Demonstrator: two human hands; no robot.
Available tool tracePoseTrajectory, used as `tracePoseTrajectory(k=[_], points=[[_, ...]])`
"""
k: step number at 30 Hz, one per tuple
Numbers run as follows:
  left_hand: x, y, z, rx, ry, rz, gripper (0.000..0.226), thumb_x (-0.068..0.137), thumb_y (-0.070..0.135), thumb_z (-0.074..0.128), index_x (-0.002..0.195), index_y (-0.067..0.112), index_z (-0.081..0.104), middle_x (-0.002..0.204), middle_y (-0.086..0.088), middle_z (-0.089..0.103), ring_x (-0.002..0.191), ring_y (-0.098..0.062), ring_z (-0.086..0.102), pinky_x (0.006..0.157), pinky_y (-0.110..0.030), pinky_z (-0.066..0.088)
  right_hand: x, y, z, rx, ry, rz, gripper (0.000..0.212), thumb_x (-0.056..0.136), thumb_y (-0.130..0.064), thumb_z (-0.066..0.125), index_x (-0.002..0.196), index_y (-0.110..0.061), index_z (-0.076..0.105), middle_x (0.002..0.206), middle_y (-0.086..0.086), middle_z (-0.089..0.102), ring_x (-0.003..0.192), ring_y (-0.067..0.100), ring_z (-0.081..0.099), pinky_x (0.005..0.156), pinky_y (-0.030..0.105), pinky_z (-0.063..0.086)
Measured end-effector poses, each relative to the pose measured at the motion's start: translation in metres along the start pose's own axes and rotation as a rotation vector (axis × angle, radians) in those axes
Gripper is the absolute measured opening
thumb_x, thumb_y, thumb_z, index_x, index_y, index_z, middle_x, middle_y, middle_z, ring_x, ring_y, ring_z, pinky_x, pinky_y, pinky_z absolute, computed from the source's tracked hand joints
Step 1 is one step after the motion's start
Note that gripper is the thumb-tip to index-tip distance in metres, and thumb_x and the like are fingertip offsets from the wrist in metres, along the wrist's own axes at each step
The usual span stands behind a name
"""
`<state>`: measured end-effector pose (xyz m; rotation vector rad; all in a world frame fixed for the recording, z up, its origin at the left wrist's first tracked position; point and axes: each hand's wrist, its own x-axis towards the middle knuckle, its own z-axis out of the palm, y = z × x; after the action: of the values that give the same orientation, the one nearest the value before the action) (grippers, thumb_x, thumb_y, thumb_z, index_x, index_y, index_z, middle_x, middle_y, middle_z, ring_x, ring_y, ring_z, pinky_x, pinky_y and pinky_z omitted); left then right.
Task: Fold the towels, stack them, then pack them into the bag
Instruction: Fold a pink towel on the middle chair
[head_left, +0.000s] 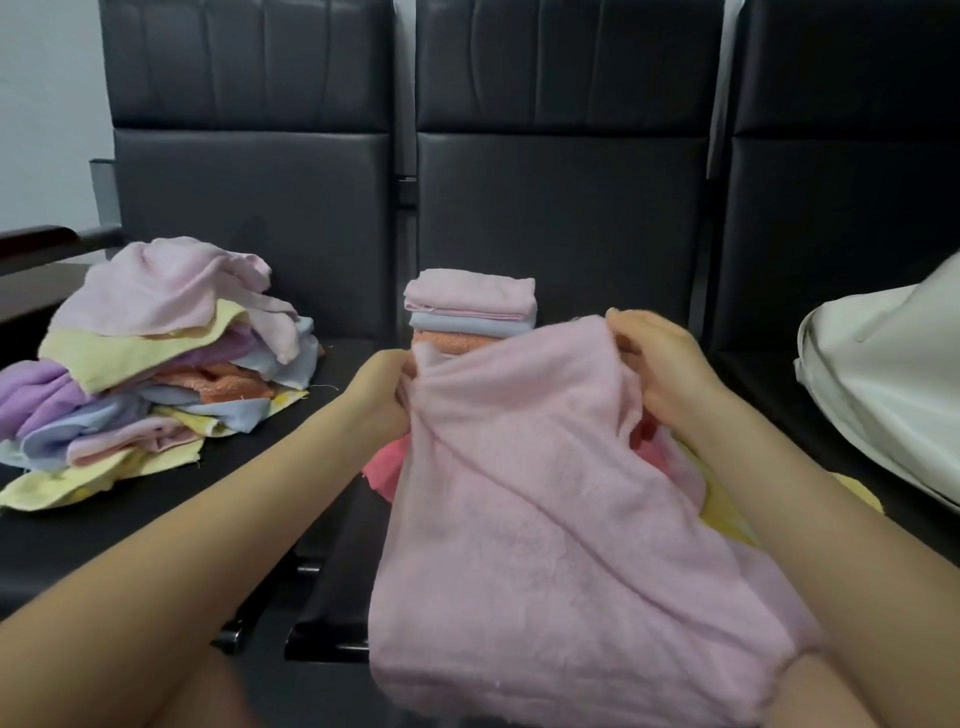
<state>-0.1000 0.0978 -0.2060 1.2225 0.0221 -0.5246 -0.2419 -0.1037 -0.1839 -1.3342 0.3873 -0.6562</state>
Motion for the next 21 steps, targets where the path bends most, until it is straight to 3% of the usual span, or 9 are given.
tracePoseTrajectory(k=[3,6,8,10,12,15,17,19,21], points=[[0.014,-0.005,-0.012,0.273,0.030,-0.045,0.036,0.090,0.018,0.038,0.054,0.014,0.040,0.056,-0.002,0.042,0.051,-0.016,0.038,0.052,-0.025,0.031,-0.018,0.011,0.003,-0.435,-0.237,0.083,0.026,0.092,-0.027,0.063,0.067,-0.018,0.061,0.064,-0.002,0.056,0.063,0.014,0.051,0.052,0.023,0.041],[0.021,-0.011,-0.017,0.670,-0.014,-0.034,0.050,0.089,0.059,0.044,0.073,0.013,0.058,0.077,-0.004,0.058,0.070,-0.020,0.054,0.073,-0.031,0.043,-0.028,0.021,0.010,-0.828,-0.290,0.051,0.017,0.089,-0.034,0.066,0.095,-0.019,0.067,0.090,-0.009,0.064,0.087,0.009,0.060,0.071,0.020,0.045],[0.021,-0.017,-0.012,0.890,-0.029,-0.022,0.062,0.076,0.078,0.049,0.091,0.019,0.065,0.093,-0.004,0.065,0.085,-0.021,0.061,0.084,-0.035,0.044,-0.024,0.024,0.015,-1.017,-0.141,0.009,0.043,0.083,-0.052,0.066,0.113,-0.025,0.052,0.107,-0.007,0.054,0.101,0.014,0.056,0.080,0.028,0.039],[0.019,-0.022,-0.003,1.047,-0.006,0.006,0.056,0.078,0.075,0.052,0.089,0.022,0.066,0.100,-0.004,0.067,0.082,-0.018,0.060,0.081,-0.034,0.043,-0.017,0.026,0.016,-1.152,-0.081,0.107,0.052,0.081,-0.065,0.059,0.114,-0.028,0.043,0.102,-0.009,0.049,0.096,0.015,0.052,0.080,0.030,0.035],[0.019,-0.023,0.004,1.020,-0.074,0.049,0.044,0.084,0.065,0.055,0.086,0.023,0.069,0.101,-0.002,0.069,0.084,-0.016,0.062,0.079,-0.031,0.046,-0.005,0.034,0.015,-1.191,-0.109,0.250,0.051,0.083,-0.068,0.053,0.102,-0.022,0.053,0.088,-0.010,0.051,0.087,0.012,0.051,0.076,0.029,0.035],[0.018,-0.023,0.009,0.893,-0.254,0.130,0.035,0.088,0.056,0.058,0.098,0.026,0.073,0.106,0.003,0.070,0.100,-0.014,0.064,0.095,-0.033,0.049,0.000,0.041,0.016,-1.328,-0.106,0.202,0.040,0.089,-0.061,0.043,0.077,-0.025,0.053,0.077,-0.009,0.054,0.083,0.010,0.055,0.069,0.024,0.031],[0.021,-0.024,0.010,0.922,-0.222,0.265,0.034,0.096,0.048,0.049,0.099,0.022,0.071,0.101,0.005,0.068,0.096,-0.011,0.061,0.094,-0.032,0.048,-0.005,0.037,0.011,-1.191,-0.124,0.083,0.042,0.092,-0.059,0.046,0.076,-0.022,0.059,0.072,-0.004,0.061,0.069,0.010,0.057,0.061,0.021,0.036],[0.025,-0.022,0.012,0.936,-0.123,0.438,0.038,0.100,0.041,0.043,0.088,0.012,0.064,0.085,-0.001,0.064,0.080,-0.014,0.055,0.080,-0.033,0.046,-0.010,0.027,-0.003,-0.770,-0.235,0.069,0.041,0.090,-0.055,0.057,0.085,-0.016,0.070,0.076,0.004,0.070,0.072,0.014,0.066,0.061,0.022,0.046],[0.024,-0.015,0.015,0.789,-0.020,0.490,0.031,0.100,0.038,0.042,0.082,0.015,0.055,0.074,0.002,0.054,0.071,-0.014,0.048,0.063,-0.026,0.040,-0.010,0.014,-0.017,-0.591,-0.331,0.053,0.025,0.092,-0.040,0.062,0.081,-0.019,0.072,0.071,-0.006,0.071,0.072,0.005,0.066,0.058,0.015,0.046]])
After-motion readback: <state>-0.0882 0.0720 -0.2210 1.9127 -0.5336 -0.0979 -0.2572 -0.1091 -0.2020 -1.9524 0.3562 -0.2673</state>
